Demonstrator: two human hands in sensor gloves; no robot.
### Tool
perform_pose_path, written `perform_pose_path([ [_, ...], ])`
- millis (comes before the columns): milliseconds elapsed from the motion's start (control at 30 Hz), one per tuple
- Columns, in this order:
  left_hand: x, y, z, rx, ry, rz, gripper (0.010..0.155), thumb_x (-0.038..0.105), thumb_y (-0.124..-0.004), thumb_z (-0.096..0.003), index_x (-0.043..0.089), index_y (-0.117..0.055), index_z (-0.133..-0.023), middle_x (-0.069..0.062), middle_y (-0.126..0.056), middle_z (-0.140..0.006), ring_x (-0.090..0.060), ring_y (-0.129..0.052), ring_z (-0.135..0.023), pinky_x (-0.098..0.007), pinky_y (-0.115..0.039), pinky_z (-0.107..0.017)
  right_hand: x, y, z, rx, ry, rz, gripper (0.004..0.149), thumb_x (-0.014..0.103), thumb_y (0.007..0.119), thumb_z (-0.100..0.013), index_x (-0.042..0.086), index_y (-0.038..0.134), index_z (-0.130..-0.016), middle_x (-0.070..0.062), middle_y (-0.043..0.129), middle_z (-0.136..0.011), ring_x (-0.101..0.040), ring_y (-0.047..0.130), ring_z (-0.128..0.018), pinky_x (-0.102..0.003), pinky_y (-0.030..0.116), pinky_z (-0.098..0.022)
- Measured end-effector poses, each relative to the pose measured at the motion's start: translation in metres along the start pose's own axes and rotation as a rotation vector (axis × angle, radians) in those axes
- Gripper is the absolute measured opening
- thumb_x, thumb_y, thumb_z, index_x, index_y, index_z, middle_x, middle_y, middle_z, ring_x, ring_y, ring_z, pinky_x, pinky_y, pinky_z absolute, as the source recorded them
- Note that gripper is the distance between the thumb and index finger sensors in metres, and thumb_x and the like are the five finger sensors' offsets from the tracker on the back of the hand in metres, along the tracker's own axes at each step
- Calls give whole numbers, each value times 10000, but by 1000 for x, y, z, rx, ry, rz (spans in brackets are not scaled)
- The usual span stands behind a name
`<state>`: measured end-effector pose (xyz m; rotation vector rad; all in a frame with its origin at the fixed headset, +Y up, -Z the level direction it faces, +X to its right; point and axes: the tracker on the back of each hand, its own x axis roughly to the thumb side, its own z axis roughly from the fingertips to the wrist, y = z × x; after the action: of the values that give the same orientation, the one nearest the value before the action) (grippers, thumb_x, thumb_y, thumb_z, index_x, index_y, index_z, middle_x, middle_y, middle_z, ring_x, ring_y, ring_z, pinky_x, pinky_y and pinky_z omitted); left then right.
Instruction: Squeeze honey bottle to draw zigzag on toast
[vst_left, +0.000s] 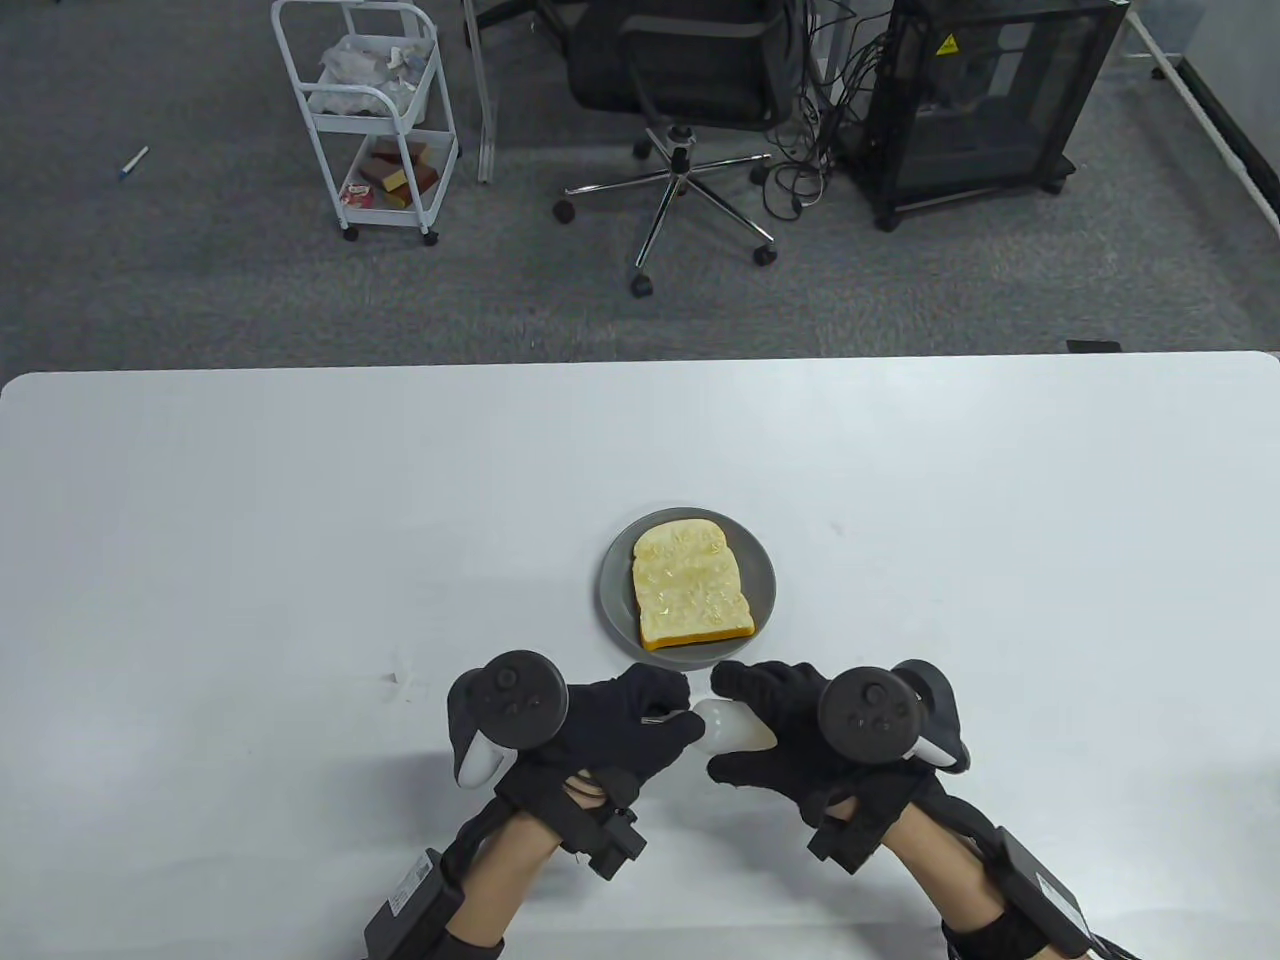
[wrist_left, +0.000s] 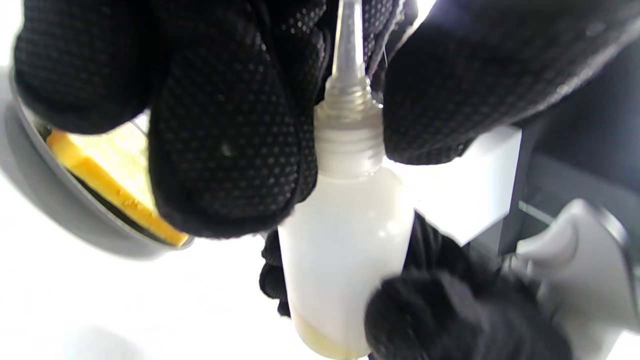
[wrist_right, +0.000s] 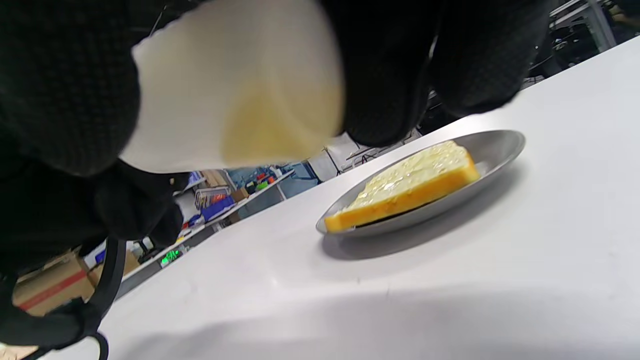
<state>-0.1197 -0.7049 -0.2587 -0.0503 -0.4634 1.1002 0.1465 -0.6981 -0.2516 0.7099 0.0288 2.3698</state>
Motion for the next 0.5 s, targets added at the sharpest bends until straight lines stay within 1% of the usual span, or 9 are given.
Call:
perform_pose_path([
  [33,-3,5,1,22,6,38,525,465,-977,-450,88,-871,-800,-147,-1103,-602,-220,-1162,-321,-495,-924,-359,-5,-4,1,-29,13,-29,967,627,935,-382,75,565,-1085,-227,754,-997,-485,855,-790,-627,758,-546],
  [100,-7,11,1,24,11,122,525,470,-973,-455,95,-864,-805,-142,-1100,-614,-218,-1165,-332,-493,-925,-364,-13,-9,2,-72,40,-111,1008,637,923,-386,53,510,-1097,-251,726,-1007,-476,878,-769,-620,769,-538],
  [167,-12,13,1,36,20,197,523,466,-974,-455,93,-861,-804,-145,-1098,-616,-220,-1164,-336,-495,-924,-365,-19,-11,2,-91,37,-229,1012,637,914,-396,58,480,-1103,-236,767,-976,-447,913,-731,-602,792,-519],
  [200,-14,13,1,33,24,231,522,466,-972,-457,94,-858,-806,-145,-1096,-621,-222,-1164,-339,-495,-923,-367,-22,-10,1,-92,27,-315,1013,638,908,-402,50,471,-1102,-233,781,-959,-429,932,-708,-589,804,-509],
  [233,-15,12,0,33,27,256,523,465,-971,-458,94,-856,-808,-145,-1096,-623,-223,-1165,-341,-495,-923,-368,-23,-9,1,-95,25,-402,1002,629,912,-406,45,482,-1098,-229,812,-928,-412,956,-674,-577,820,-490],
  [267,-16,11,1,35,28,267,522,465,-969,-460,95,-852,-809,-144,-1094,-627,-224,-1164,-347,-494,-923,-371,-24,-8,1,-93,25,-439,989,633,906,-408,61,489,-1098,-214,839,-905,-385,979,-645,-557,838,-475],
  [333,-16,6,0,31,29,301,523,469,-966,-461,101,-847,-812,-139,-1091,-636,-219,-1166,-356,-490,-924,-377,-25,-5,-1,-103,10,-550,963,627,903,-415,47,520,-1082,-195,881,-851,-346,1008,-580,-526,860,-445],
  [433,-17,-2,1,24,39,360,522,467,-962,-463,99,-841,-814,-137,-1088,-644,-220,-1166,-367,-490,-924,-381,-26,-1,0,-125,13,-624,919,624,890,-421,24,578,-1043,-169,913,-787,-290,1028,-498,-482,882,-404],
  [500,-17,-6,0,6,47,398,522,468,-957,-464,105,-830,-816,-137,-1082,-652,-225,-1162,-374,-493,-919,-386,-27,1,1,-143,-9,-654,878,640,860,-438,47,598,-1030,-152,918,-760,-265,1023,-469,-468,882,-389],
])
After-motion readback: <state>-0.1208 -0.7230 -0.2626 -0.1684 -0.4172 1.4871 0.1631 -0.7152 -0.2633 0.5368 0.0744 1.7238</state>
